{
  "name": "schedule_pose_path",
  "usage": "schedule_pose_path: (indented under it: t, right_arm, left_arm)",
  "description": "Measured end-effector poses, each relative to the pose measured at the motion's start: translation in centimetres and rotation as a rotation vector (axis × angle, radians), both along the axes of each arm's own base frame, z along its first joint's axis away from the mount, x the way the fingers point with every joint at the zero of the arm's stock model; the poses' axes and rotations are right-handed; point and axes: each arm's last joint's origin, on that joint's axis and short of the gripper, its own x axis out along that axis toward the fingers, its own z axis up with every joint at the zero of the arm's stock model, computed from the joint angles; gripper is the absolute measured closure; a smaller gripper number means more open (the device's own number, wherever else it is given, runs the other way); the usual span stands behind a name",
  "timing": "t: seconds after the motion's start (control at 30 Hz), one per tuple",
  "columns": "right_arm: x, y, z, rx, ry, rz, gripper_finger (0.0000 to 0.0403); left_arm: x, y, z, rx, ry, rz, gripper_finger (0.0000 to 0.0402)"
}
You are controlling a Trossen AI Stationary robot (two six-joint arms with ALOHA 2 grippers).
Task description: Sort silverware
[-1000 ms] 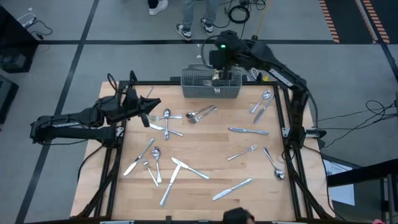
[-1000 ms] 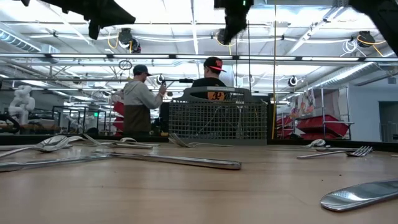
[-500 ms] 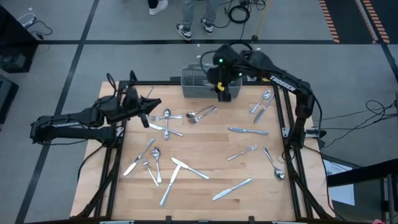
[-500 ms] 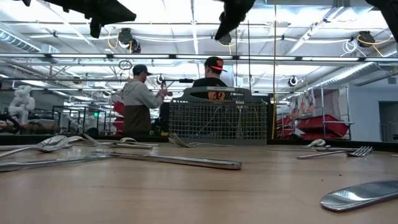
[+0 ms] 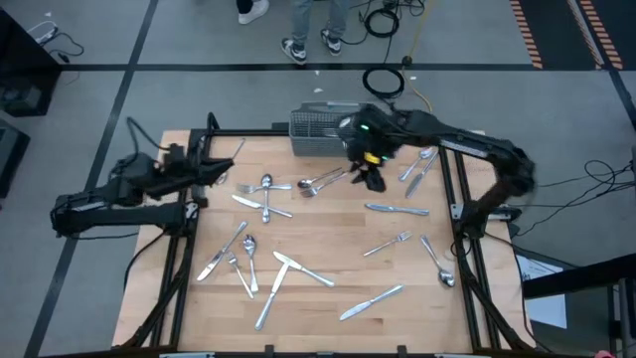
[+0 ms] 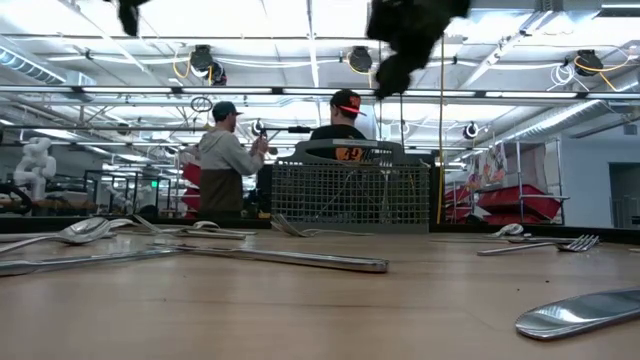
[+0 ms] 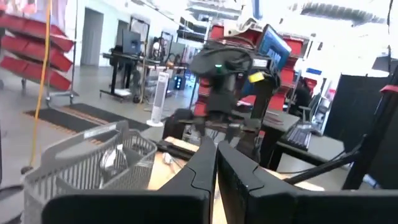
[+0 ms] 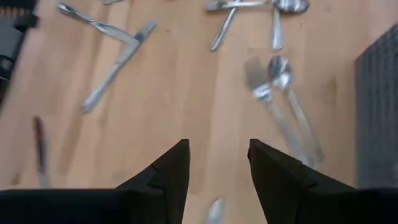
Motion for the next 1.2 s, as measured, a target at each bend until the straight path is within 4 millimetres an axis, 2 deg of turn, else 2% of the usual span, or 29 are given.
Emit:
schedule_pose_path:
  t: [0.1, 0.23, 0.33, 0.43, 0.6, 0.8, 1.03, 1.2]
  right_arm:
    - [-3.3, 2.3, -0.1, 0.035, -0.07, -0.062, 0.0258]
    - [-7.5, 5.9, -1.5, 0.059, -0.135, -0.187, 0.0261]
    - [-9.8, 8.3, -3.3, 0.086, -0.163, -0.275, 0.0261]
    - [-10.9, 10.1, -5.0, 0.151, -0.214, -0.334, 0.0261]
    - [-10.2, 12.2, -7.3, 0.197, -0.244, -0.381, 0.0261]
    - [-7.7, 14.4, -8.4, 0.197, -0.289, -0.335, 0.0261]
    - [-6.3, 14.8, -9.0, 0.161, -0.334, -0.333, 0.0261]
    - [-5.2, 14.8, -9.7, 0.117, -0.346, -0.39, 0.0261]
  left_arm:
    - [-1.2, -0.2, -0.7, -0.072, 0.035, -0.007, 0.0379]
    - [-1.5, -0.4, -0.9, -0.118, 0.042, -0.077, 0.0379]
    - [-0.6, -0.5, -1.1, -0.147, 0.078, -0.154, 0.0379]
    - [1.1, -0.6, -1.7, -0.211, 0.154, -0.235, 0.0379]
    - [4.2, -1.5, -2.8, -0.347, 0.276, -0.367, 0.0379]
    - [6.7, -4.5, -4.1, -0.424, 0.391, -0.51, 0.0379]
    - [7.5, -9.7, -5.3, -0.459, 0.455, -0.54, 0.0379]
    - [7.3, -12.7, -6.6, -0.495, 0.488, -0.446, 0.0379]
